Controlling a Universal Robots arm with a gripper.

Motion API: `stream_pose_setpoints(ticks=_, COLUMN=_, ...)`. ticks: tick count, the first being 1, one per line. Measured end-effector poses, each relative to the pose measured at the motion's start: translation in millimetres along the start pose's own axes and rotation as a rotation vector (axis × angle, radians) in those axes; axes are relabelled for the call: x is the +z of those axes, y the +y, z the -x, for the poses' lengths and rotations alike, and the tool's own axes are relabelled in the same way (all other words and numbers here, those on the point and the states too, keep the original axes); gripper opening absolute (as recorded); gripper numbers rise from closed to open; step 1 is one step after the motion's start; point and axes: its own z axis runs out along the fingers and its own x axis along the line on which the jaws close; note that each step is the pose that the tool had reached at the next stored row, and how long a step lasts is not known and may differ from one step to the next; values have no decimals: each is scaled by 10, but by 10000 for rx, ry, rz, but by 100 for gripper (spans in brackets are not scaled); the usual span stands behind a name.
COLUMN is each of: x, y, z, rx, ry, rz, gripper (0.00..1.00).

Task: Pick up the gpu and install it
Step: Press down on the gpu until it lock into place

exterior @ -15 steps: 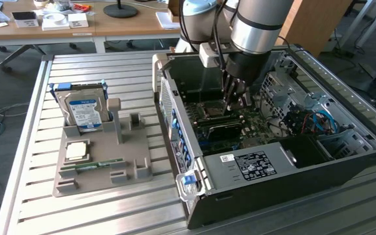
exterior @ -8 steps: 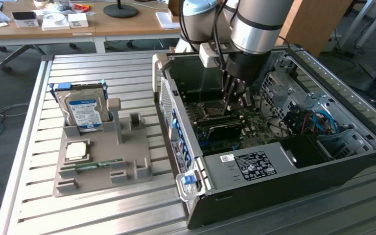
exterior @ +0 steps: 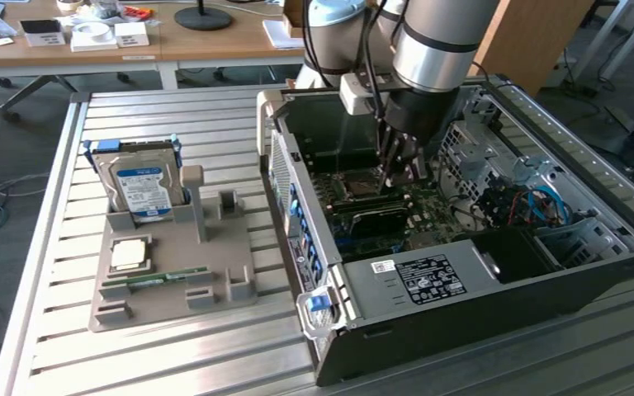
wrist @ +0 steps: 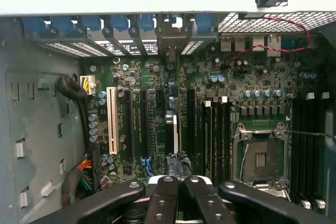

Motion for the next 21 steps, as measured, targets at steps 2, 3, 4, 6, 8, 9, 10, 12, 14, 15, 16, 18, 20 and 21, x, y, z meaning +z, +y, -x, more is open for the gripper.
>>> stream_pose_setpoints(ticks=2, x=22, y=0, z=0, rx=0, ry=2, rz=1, gripper=11)
stream_pose_setpoints(ticks=3, x=35, y=0, z=0, rx=-1, ry=1, rz=0, gripper=11)
stream_pose_setpoints(ticks=4, x=41, y=0, z=0, rx=-2, ry=1, rz=1, gripper=11)
stream_pose_setpoints(ticks=6, x=45, y=0, z=1, rx=-1, ry=2, rz=1, gripper=11)
stream_pose_setpoints(ticks=8, x=54, y=5, z=10, rx=2, ry=1, rz=0, gripper=11)
stream_pose_setpoints(ticks=9, x=58, y=8, z=22, rx=0, ry=1, rz=0, gripper=11)
stream_pose_setpoints(ticks=10, x=61, y=13, z=35, rx=0, ry=2, rz=0, gripper=11)
stream_pose_setpoints(ticks=12, x=69, y=25, z=57, rx=0, ry=0, rz=0, gripper=11)
stream_pose_setpoints(ticks=14, x=83, y=39, z=66, rx=1, ry=0, rz=0, gripper=11)
stream_pose_setpoints(ticks=15, x=94, y=45, z=69, rx=2, ry=-1, rz=-1, gripper=11)
stream_pose_setpoints(ticks=16, x=103, y=51, z=72, rx=3, ry=1, rz=0, gripper=11)
stream_pose_setpoints(ticks=18, x=115, y=56, z=77, rx=5, ry=3, rz=0, gripper=11)
stream_pose_setpoints(ticks=20, x=116, y=56, z=78, rx=4, ry=2, rz=1, gripper=11)
stream_pose_setpoints(ticks=21, x=117, y=56, z=77, rx=4, ry=3, rz=1, gripper=11)
